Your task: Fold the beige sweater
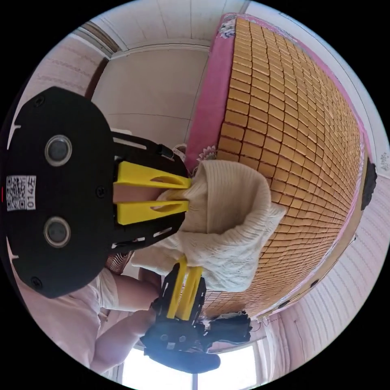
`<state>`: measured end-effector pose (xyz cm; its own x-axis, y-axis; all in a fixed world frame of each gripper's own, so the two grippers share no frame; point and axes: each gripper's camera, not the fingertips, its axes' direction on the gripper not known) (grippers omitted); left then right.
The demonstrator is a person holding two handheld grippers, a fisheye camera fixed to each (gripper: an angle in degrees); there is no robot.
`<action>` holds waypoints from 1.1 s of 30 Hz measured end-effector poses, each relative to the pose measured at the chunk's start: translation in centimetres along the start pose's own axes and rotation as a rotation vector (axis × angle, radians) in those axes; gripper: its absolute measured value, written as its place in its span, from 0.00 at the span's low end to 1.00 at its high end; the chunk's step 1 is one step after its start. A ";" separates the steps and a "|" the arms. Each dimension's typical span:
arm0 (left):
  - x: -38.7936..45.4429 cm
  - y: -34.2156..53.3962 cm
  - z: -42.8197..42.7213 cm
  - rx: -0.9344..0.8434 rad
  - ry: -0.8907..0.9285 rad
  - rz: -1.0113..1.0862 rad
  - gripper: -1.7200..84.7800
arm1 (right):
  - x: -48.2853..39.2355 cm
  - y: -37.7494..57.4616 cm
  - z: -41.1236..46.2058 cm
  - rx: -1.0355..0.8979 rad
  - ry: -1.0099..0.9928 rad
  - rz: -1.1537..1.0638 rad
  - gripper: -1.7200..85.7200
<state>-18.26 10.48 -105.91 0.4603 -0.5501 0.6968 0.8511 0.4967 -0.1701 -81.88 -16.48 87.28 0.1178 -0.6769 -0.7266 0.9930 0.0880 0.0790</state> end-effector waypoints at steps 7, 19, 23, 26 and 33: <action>14.7 2.1 -10.4 0.173 -0.172 0.429 0.07 | 6.9 15.1 -11.4 0.296 -0.111 0.250 0.04; 45.4 -12.5 -10.1 0.364 -0.453 1.072 0.10 | 15.6 28.7 -13.0 0.255 -0.165 0.778 0.05; 47.3 -18.8 -5.0 0.230 -0.398 0.914 0.12 | 15.7 31.6 -15.8 0.299 -0.122 0.870 0.06; 45.1 -15.5 -5.5 0.303 -0.357 0.917 0.11 | 13.4 30.9 -18.4 0.347 -0.070 0.737 0.08; 39.1 -5.2 0.5 0.191 -0.337 0.906 0.10 | 8.8 21.4 -19.7 0.256 0.018 0.348 0.17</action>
<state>-4.78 -13.24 -77.39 0.7970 0.2975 0.5256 0.1432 0.7523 -0.6430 -59.81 -6.18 69.12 0.4480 -0.6257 -0.6386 0.8650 0.1227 0.4865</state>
